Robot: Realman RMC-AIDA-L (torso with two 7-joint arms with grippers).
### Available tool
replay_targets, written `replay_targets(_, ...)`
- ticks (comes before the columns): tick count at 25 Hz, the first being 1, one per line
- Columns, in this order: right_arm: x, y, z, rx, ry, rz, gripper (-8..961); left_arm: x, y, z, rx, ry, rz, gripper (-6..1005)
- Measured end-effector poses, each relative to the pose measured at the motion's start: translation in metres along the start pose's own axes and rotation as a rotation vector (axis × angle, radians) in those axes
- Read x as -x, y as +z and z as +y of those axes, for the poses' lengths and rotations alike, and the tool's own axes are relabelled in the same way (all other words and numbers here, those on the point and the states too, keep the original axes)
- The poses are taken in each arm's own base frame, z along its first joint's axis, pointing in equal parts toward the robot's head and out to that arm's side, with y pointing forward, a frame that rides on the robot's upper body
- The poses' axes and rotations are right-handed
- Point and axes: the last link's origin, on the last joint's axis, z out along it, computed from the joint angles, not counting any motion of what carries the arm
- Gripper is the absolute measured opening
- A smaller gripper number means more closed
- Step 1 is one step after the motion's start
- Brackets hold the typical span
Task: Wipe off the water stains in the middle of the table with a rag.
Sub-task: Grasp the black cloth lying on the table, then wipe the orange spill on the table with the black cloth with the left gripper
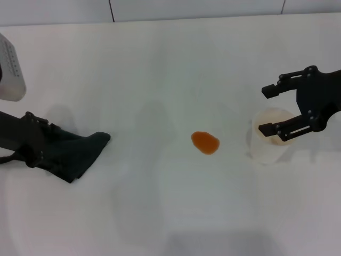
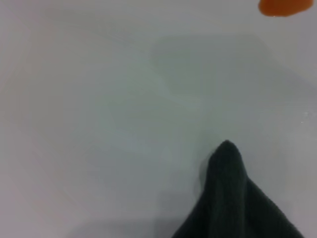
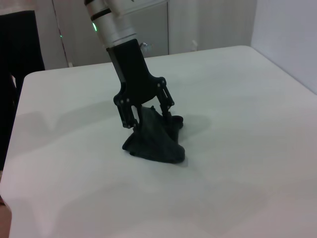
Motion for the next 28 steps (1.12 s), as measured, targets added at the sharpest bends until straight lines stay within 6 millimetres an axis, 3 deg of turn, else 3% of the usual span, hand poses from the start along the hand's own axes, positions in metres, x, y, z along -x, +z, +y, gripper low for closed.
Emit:
replay_targets(3,0.0,0.0,0.0,0.0,0.0,0.003,829,-0.002,0.0,0.0,0.007,0.005,0.0,833)
replay_targets(19,-0.003,0.002,0.003,0.009,-0.001,0.007,828,0.003,0.007,0.003,0.03,-0.023,-0.014,168)
replay_targets(21,-0.003,0.002,0.003,0.01,-0.001,0.007,828,0.001,0.006,0.003,0.027,-0.022,-0.005,144)
replay_targets(24,-0.002,0.003,0.004,0.015,-0.005,0.01,828,-0.009,0.004,0.001,0.025,-0.03,0.031,107)
replay_targets(28,-0.001,0.004,0.004,0.019,-0.011,0.01,828,-0.042,0.005,0.003,0.056,-0.058,0.117,70)
